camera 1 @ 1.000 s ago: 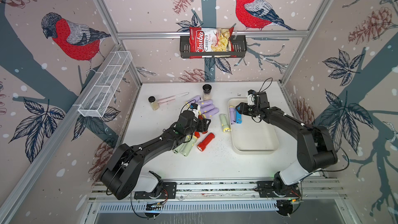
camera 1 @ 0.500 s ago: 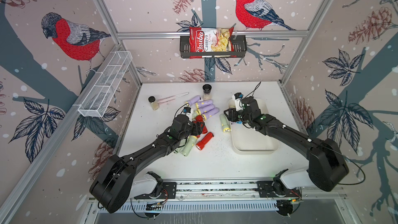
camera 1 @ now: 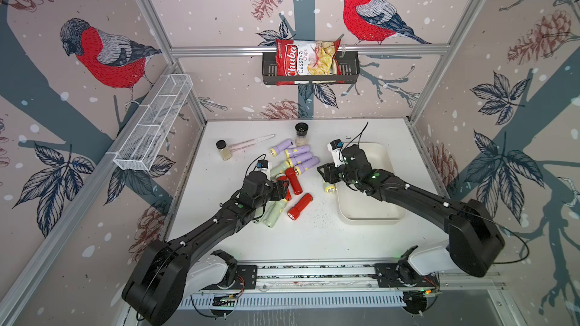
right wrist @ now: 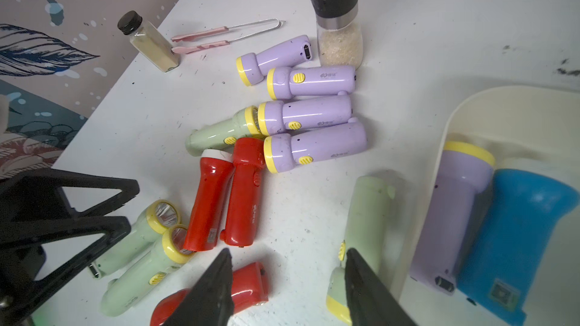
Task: Put the flashlights into the storage boxes
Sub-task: Pick up the flashlight from the center of the board.
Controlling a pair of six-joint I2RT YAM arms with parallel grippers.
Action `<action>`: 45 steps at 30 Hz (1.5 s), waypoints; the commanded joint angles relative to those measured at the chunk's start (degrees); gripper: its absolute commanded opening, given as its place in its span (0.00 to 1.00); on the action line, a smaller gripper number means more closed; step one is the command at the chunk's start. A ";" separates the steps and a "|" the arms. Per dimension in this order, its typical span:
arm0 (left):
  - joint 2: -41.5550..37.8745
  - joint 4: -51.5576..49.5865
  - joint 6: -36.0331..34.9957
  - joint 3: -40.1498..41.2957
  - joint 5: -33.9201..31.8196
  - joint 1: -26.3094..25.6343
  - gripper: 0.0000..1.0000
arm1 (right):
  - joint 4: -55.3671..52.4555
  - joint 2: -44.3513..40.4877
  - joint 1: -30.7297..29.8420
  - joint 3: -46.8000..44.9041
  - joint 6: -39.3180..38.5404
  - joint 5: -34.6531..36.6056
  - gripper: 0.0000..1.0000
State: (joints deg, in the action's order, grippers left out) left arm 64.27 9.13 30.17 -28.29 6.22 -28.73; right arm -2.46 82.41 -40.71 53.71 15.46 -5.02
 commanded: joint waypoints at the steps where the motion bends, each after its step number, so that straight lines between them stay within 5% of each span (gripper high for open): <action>1: -1.06 -1.99 0.42 0.30 0.53 0.25 0.70 | -1.84 -1.23 -1.05 0.51 -5.57 1.17 0.58; 8: -2.90 -5.66 1.03 0.15 0.90 0.96 0.70 | -4.79 -3.47 -1.56 1.81 -13.96 1.50 0.59; 22: -7.08 -10.83 1.79 1.73 0.01 3.44 0.70 | -12.12 1.78 -2.92 8.35 -18.79 0.19 0.61; 45: -9.95 -10.64 2.79 4.83 5.33 12.92 0.71 | -22.98 26.66 -6.92 28.38 -9.16 -3.35 0.66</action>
State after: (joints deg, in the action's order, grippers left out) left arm 54.22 -2.11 32.99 -23.62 10.55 -16.08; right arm -23.79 107.81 -47.29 80.84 4.62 -7.68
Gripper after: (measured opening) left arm 0.709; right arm 0.662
